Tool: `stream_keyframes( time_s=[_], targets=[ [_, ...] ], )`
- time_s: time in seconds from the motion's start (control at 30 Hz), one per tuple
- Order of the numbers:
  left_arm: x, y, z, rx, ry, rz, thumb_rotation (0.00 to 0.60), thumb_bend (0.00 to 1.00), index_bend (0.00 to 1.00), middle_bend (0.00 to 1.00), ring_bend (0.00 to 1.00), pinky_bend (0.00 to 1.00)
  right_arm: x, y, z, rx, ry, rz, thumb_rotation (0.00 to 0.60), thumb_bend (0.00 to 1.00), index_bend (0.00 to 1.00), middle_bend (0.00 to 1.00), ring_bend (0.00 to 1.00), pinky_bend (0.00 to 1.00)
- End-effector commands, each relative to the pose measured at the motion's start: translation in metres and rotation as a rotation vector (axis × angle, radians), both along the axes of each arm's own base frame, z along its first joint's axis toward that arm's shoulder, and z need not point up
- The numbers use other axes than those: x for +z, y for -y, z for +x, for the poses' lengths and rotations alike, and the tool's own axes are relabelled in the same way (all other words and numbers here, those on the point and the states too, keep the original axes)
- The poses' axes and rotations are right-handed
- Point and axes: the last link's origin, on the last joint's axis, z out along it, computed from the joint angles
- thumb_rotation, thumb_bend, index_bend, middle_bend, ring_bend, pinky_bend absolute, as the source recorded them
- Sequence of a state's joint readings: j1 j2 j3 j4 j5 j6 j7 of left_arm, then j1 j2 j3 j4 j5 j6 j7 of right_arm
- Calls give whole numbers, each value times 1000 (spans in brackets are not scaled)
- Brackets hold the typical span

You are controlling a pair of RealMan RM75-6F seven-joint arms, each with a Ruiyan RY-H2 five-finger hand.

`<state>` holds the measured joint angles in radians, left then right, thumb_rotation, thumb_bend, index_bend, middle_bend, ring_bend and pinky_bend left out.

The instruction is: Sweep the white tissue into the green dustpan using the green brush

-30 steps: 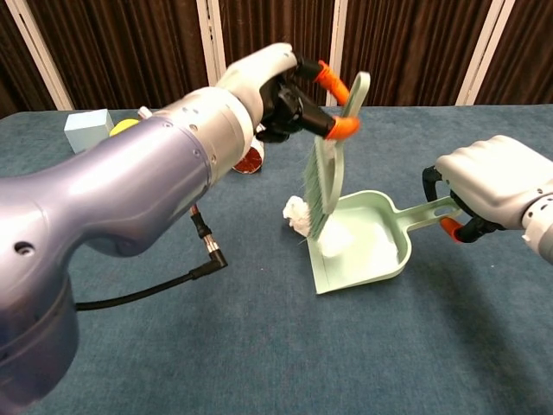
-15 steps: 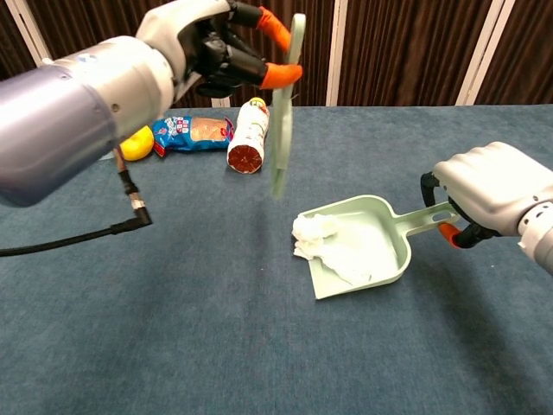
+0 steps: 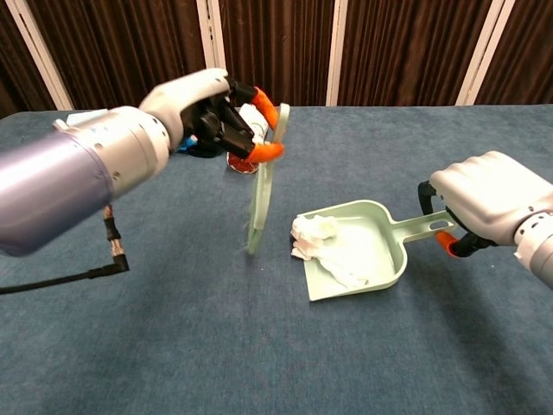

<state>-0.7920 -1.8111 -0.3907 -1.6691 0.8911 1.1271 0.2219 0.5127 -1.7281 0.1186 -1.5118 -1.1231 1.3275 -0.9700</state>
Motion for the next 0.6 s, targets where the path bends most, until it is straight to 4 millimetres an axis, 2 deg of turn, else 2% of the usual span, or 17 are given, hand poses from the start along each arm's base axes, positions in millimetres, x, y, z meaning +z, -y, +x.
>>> stream_keyframes(
  time_s=[0.03,0.27,0.6],
  targets=[
    [-14,2,8,-6,4,-7,600,546,785,1000,1000,1000,1,0,0,1,1,-2,600,515,677,846,840,860],
    [-36,8,28,-23,21,-18,600,521,785,1000,1000,1000,3,-1,1,-1,5,-1,600,515,677,846,840,860],
    [-50,12,54,-24,85,-1,600,492,784,1000,1000,1000,8,1,2,-5,9,-4,600,516,677,846,840,860]
  ],
)
